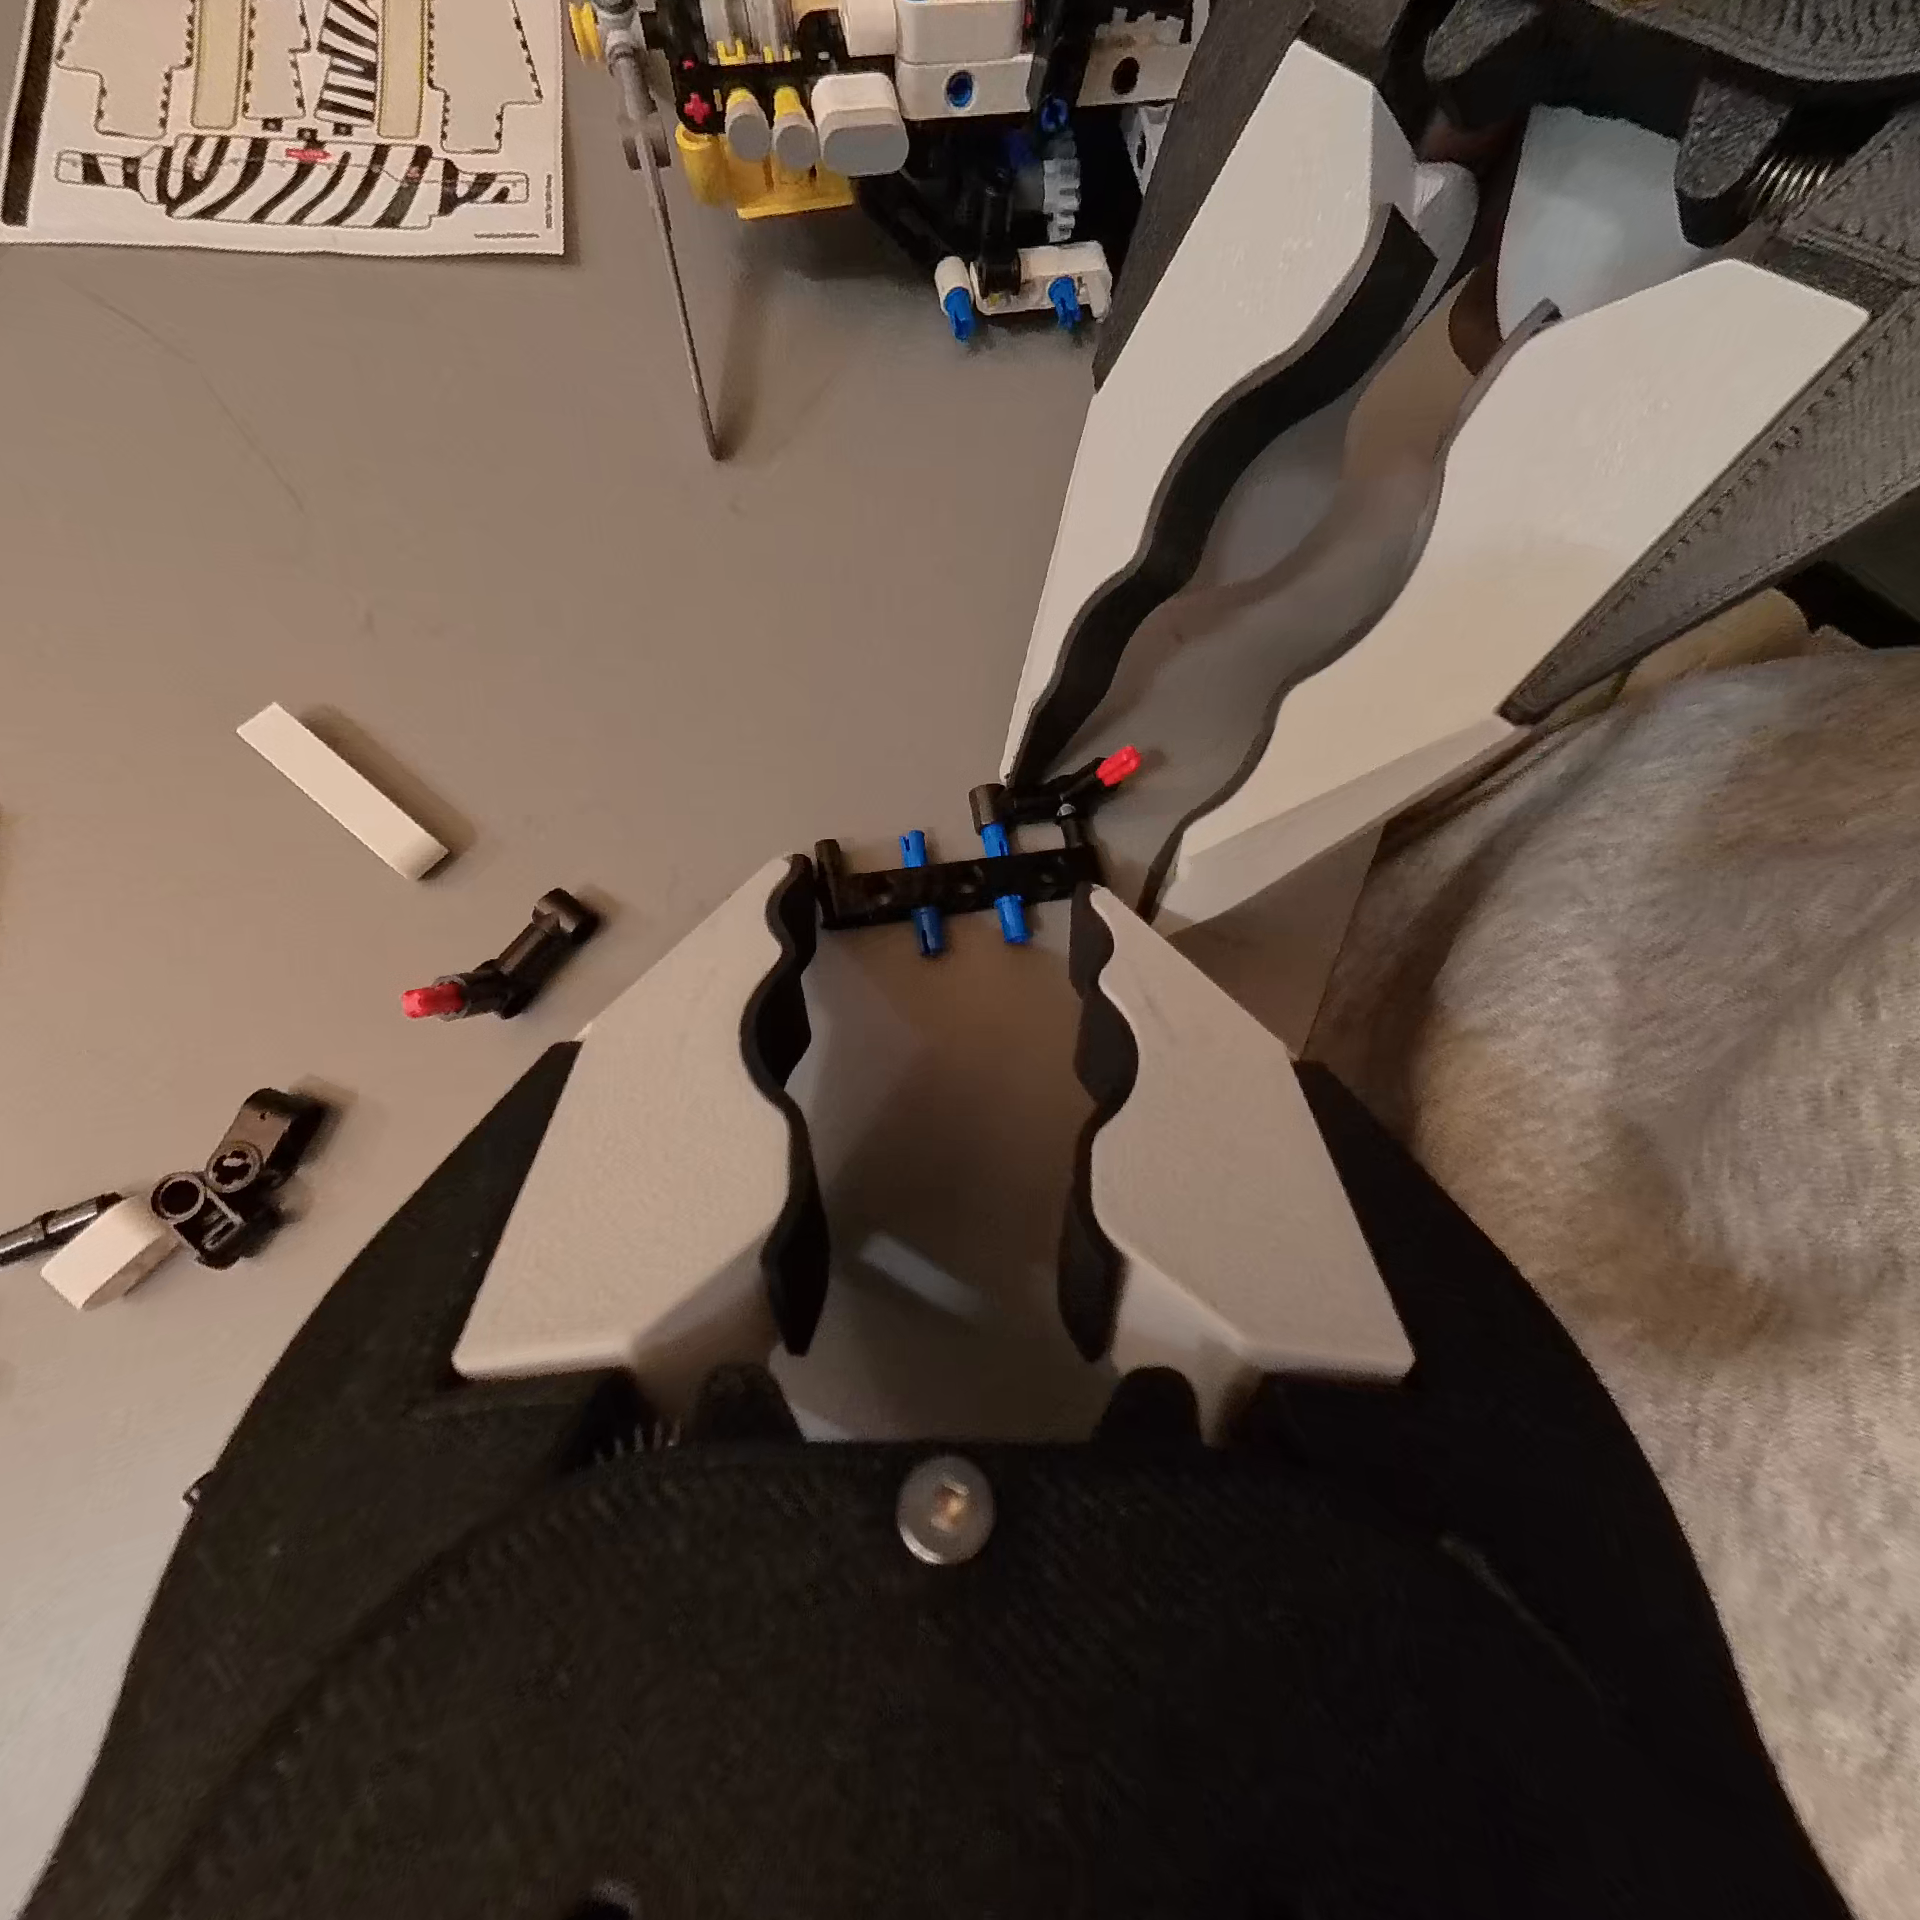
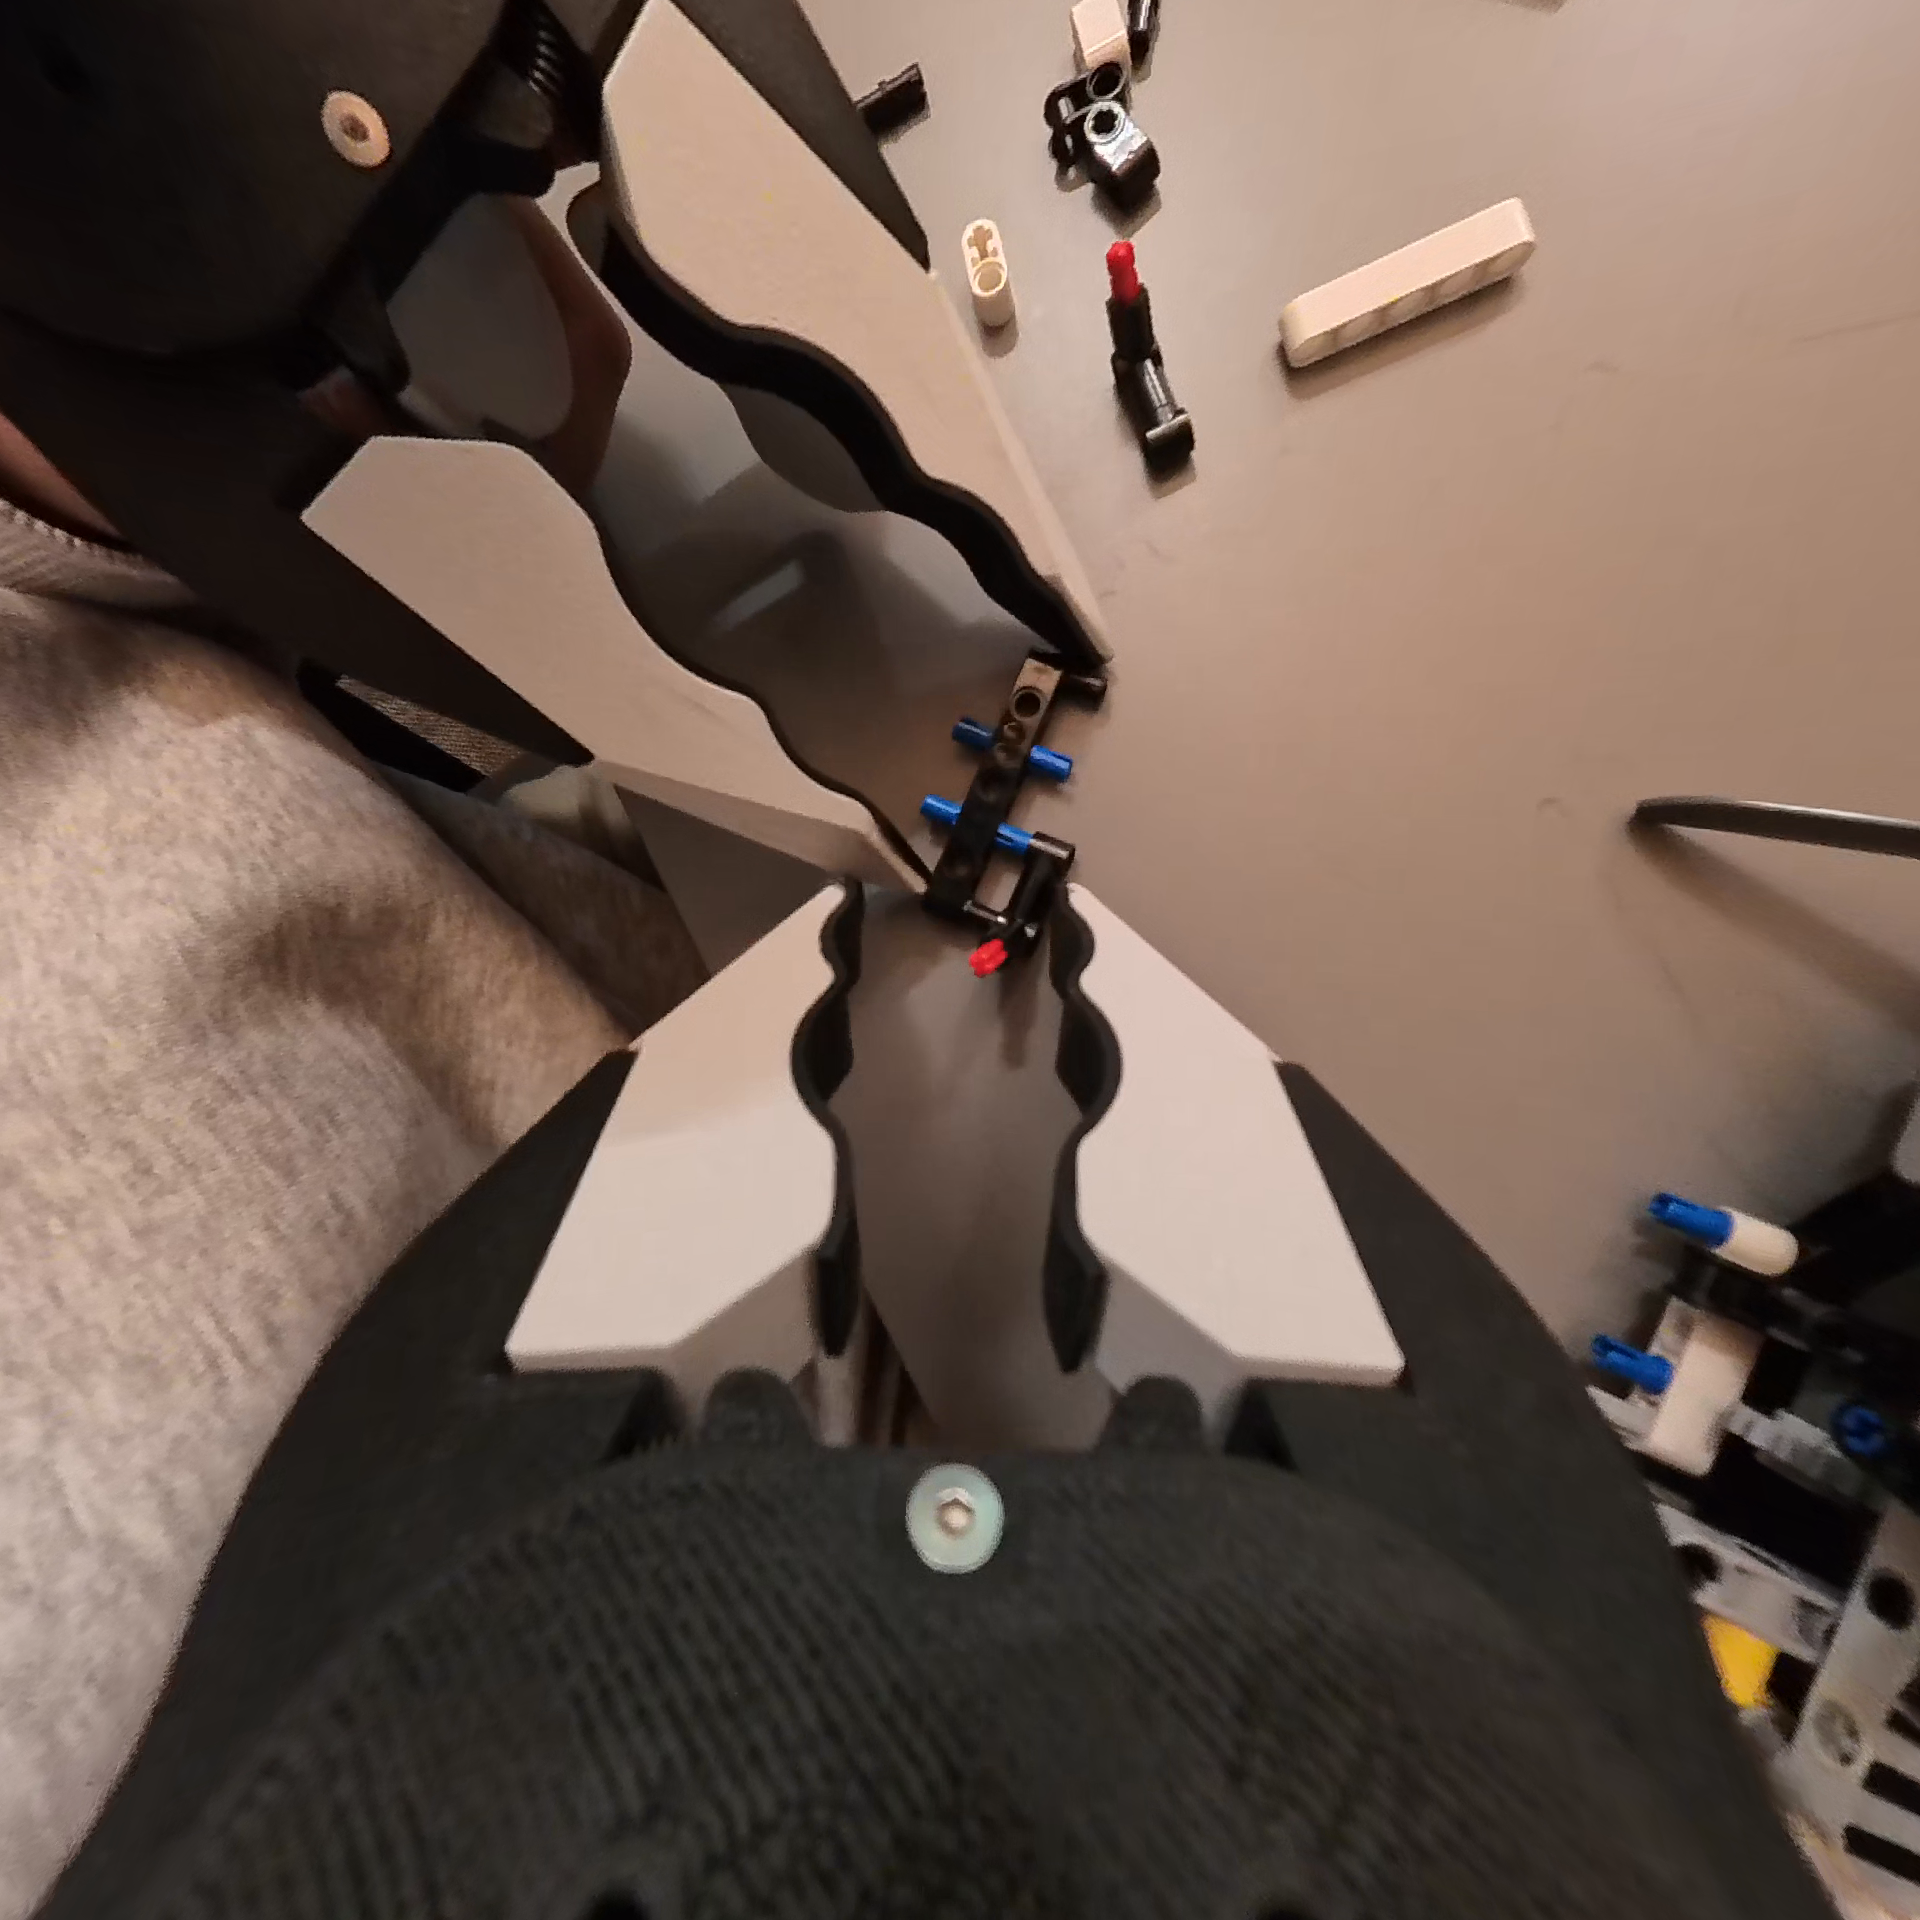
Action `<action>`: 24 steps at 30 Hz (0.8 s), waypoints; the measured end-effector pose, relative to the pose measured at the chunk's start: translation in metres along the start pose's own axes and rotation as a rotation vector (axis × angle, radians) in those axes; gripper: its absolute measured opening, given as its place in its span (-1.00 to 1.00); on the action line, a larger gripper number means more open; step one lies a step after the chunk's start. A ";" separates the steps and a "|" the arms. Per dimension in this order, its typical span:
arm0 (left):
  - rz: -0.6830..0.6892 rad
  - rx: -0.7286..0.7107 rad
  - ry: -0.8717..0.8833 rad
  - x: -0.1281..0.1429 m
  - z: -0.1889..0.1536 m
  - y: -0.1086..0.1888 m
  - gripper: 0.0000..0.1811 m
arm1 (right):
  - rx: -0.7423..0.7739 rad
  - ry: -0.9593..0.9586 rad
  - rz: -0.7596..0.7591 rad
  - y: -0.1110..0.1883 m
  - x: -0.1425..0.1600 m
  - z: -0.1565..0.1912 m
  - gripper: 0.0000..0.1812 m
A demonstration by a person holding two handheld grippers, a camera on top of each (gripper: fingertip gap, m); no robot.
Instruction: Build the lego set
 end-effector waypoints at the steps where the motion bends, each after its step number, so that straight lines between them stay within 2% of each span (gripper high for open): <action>1: 0.000 0.001 0.001 0.000 0.000 0.000 -0.47 | 0.002 0.002 -0.001 0.000 0.000 0.000 -0.63; 11: 0.003 0.004 0.005 -0.001 0.001 -0.001 -0.49 | 0.071 0.061 -0.001 -0.001 0.002 0.003 -0.72; 19: 0.009 0.016 -0.005 -0.001 0.002 -0.002 -0.48 | 0.030 0.096 -0.007 -0.001 0.003 0.002 -0.67; 24: 0.010 0.017 -0.010 -0.001 0.002 -0.002 -0.48 | 0.004 0.076 -0.022 0.000 0.003 -0.003 -0.74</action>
Point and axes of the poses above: each gripper's, where its closed fingertips meet, y back along the fingers, x out of its underside, z = x × y across the jaws, the point moved 10 cm from there along y, back along the fingers, and after that the axes turned 3 degrees about y, right-handed, at the moved point
